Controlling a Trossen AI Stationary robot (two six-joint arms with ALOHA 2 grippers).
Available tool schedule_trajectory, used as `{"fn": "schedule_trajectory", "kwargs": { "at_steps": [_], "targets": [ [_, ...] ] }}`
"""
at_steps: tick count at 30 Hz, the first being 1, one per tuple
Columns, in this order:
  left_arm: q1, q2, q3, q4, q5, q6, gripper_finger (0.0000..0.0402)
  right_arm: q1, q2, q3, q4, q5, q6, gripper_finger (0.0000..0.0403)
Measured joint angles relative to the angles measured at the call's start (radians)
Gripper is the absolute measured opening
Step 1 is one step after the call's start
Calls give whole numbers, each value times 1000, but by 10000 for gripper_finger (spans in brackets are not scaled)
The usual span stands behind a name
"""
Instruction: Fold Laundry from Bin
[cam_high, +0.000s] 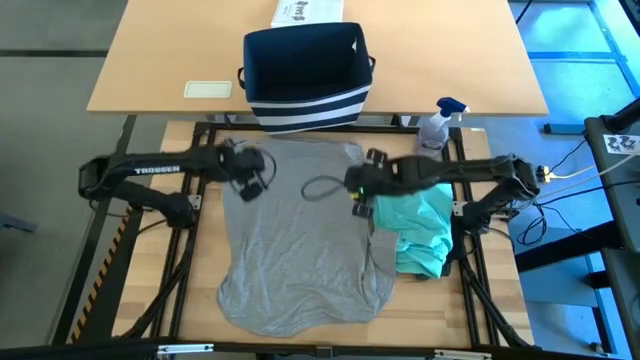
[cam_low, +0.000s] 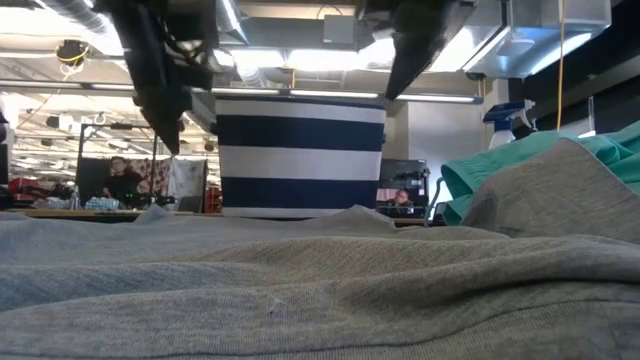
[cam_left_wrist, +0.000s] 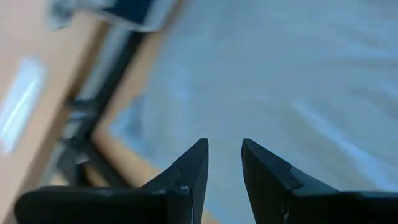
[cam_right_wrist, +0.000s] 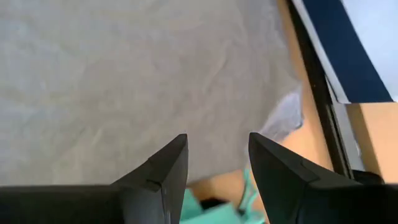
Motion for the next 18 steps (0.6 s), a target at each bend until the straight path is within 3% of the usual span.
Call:
{"fn": "schedule_trajectory", "kwargs": {
  "at_steps": [4, 11, 18],
  "targets": [
    [-243, 7, 0, -19, 39, -118, 92, 130, -11, -64, 2, 58, 87, 170],
    [-645, 8, 0, -12, 11, -383, 92, 326, -82, -318, 159, 66, 291, 170],
    [-907, 86, 0, 16, -4, -617, 92, 473, -150, -447, 235, 96, 521, 170]
  ]
}}
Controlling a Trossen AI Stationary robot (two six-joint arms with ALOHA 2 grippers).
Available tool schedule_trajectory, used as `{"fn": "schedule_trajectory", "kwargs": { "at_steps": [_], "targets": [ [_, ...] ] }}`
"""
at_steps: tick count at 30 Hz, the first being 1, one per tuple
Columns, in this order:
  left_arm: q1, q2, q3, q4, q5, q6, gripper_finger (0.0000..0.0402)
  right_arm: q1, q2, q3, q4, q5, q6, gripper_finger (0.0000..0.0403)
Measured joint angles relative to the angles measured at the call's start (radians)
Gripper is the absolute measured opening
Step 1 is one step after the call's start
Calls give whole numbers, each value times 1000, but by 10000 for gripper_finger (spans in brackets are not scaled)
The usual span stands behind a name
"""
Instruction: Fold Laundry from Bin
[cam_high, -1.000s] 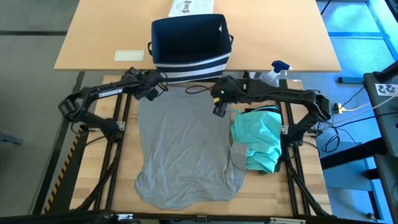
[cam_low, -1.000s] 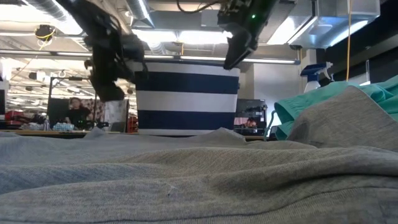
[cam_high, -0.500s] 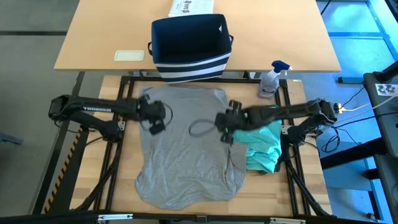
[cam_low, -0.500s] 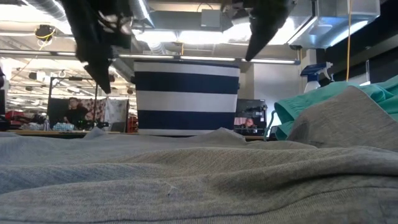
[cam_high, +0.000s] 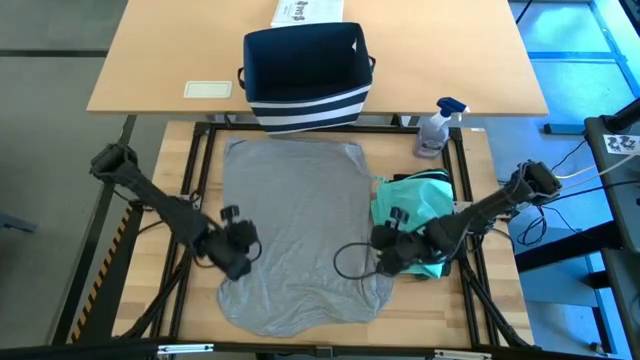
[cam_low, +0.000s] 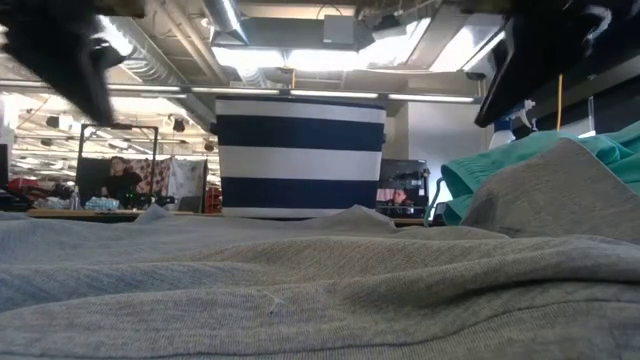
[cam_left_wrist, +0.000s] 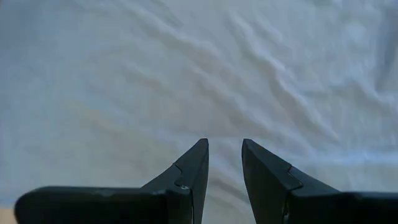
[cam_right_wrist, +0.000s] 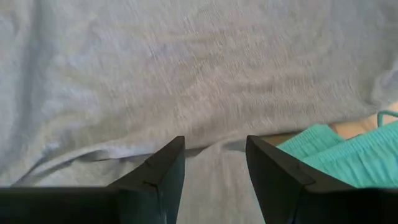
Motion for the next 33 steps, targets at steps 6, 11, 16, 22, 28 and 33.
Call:
{"fn": "schedule_trajectory", "kwargs": {
  "at_steps": [6, 11, 16, 22, 28, 33],
  "targets": [
    [-129, 156, 0, -1, 193, -58, 92, 49, 0, 0, 38, 66, 22, 170],
    [-210, 237, 0, 0, 344, -68, 95, 45, 0, 0, 74, 108, -6, 170],
    [-246, 225, 0, 0, 402, -150, 124, 10, 0, 0, 175, 126, -67, 170],
    [-314, 217, 0, 1, 460, -247, 180, -61, 31, 0, 367, 10, -210, 170],
    [-364, 221, 0, 7, 387, -288, 227, -135, 125, 1, 476, -126, -291, 170],
    [-356, 244, 0, 8, 365, -289, 237, -188, 212, 1, 478, -193, -302, 170]
  ]
}}
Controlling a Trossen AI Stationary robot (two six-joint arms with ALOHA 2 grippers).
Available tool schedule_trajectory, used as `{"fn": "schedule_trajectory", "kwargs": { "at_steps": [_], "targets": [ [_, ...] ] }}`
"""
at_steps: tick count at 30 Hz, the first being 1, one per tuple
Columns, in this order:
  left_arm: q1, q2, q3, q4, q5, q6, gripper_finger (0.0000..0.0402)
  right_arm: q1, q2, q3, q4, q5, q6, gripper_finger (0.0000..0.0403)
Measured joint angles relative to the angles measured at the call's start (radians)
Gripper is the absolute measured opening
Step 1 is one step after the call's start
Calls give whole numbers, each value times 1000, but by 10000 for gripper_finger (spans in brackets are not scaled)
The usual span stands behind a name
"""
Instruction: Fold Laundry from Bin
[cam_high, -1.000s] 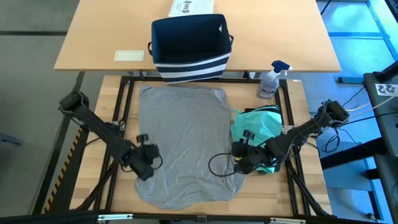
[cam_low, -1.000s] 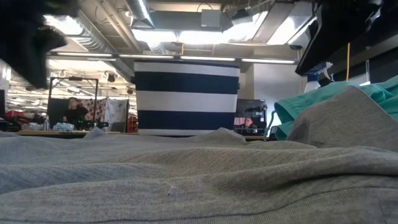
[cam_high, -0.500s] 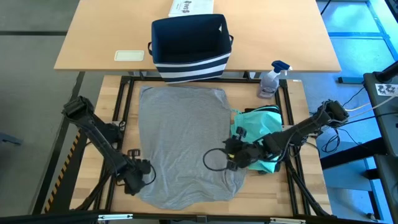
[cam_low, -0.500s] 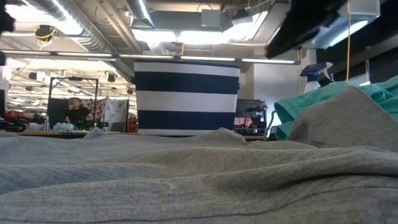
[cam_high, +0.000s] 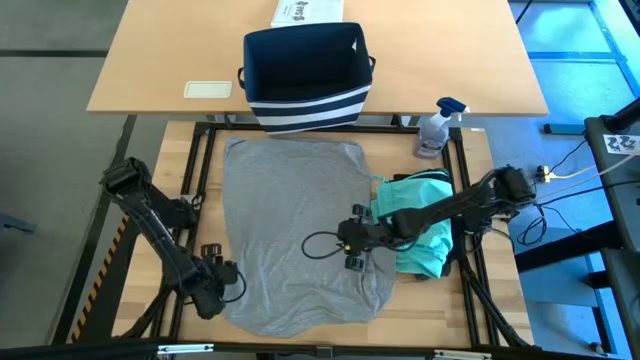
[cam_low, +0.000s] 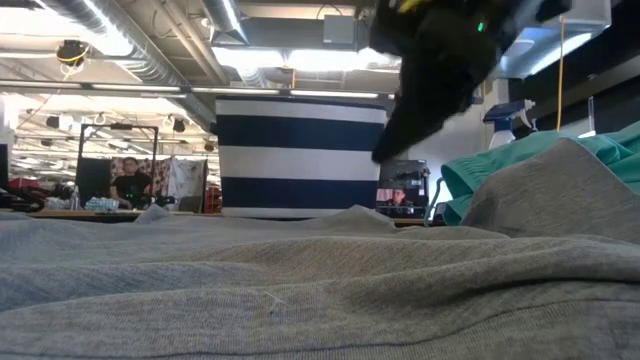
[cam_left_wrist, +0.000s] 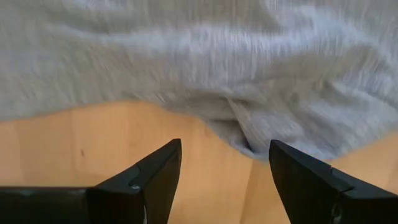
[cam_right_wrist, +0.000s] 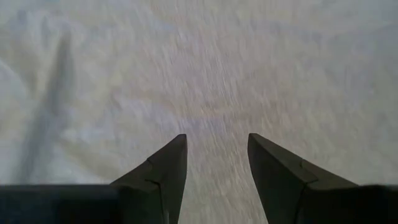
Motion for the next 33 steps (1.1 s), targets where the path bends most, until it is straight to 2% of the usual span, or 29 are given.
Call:
{"fn": "schedule_trajectory", "kwargs": {
  "at_steps": [5, 14, 26, 29, 33],
  "targets": [
    [-2, 29, 0, 0, 69, 32, 229, -26, 48, -1, 43, -48, -23, 170],
    [-10, 77, 0, 76, 136, 222, 212, -75, 67, 0, 53, -65, -60, 170],
    [-10, 96, 0, 110, 9, 344, 204, -125, 85, 1, 86, -67, -71, 170],
    [-5, 112, 0, 140, -10, 382, 189, -137, 104, 0, 89, -68, -84, 170],
    [4, 151, 5, 134, -4, 397, 148, -161, 134, 0, 107, -76, -90, 170]
  ]
}}
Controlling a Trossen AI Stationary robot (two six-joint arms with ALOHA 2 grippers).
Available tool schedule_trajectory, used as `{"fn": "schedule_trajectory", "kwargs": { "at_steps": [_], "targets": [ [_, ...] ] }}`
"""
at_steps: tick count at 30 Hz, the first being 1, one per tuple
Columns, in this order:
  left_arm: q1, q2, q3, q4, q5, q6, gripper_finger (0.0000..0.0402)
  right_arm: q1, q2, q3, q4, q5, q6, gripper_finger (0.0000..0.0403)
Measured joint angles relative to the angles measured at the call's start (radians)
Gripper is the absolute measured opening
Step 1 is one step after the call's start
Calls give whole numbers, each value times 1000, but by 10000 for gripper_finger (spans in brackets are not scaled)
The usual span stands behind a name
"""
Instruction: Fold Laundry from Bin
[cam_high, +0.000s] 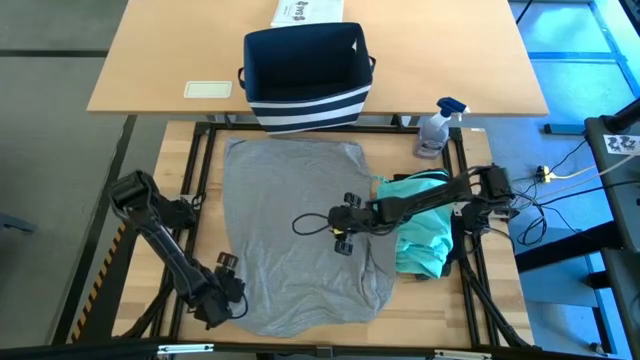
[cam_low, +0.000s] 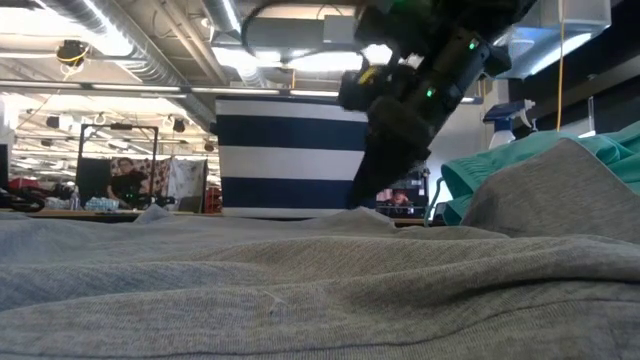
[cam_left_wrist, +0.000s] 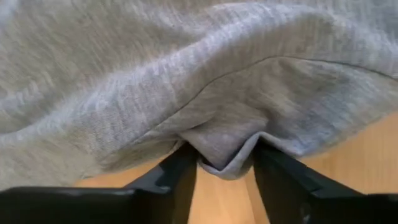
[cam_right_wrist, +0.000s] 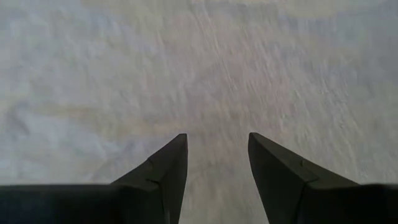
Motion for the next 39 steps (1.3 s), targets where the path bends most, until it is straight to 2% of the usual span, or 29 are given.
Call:
{"fn": "schedule_trajectory", "kwargs": {
  "at_steps": [3, 7, 9, 15, 18, 21, 29, 33, 39],
  "targets": [
    [3, 16, 1, -8, 11, -1, 104, -19, 21, 0, -3, -11, -1, 170],
    [14, 0, 0, -17, 32, -32, 24, -44, 37, 0, -1, -16, -1, 170],
    [25, -8, 12, -60, 49, -62, 11, -58, 43, 0, 0, -16, 0, 170],
    [29, -17, 152, -294, 78, -88, 5, -91, 71, -1, -3, -12, 2, 170],
    [29, -17, 230, -371, 75, -104, 3, -100, 83, -2, -19, -8, 7, 170],
    [30, -17, 277, -427, 118, -142, 3, -102, 97, 2, -5, -8, 21, 170],
    [35, -17, 295, -366, 414, -332, 4, -102, 101, 2, -4, -6, 28, 170],
    [35, -17, 295, -370, 441, -372, 29, -102, 101, 2, -4, 1, 28, 170],
    [57, -17, 295, -370, 398, -359, 68, -103, 102, 2, -8, 2, 28, 170]
  ]
}}
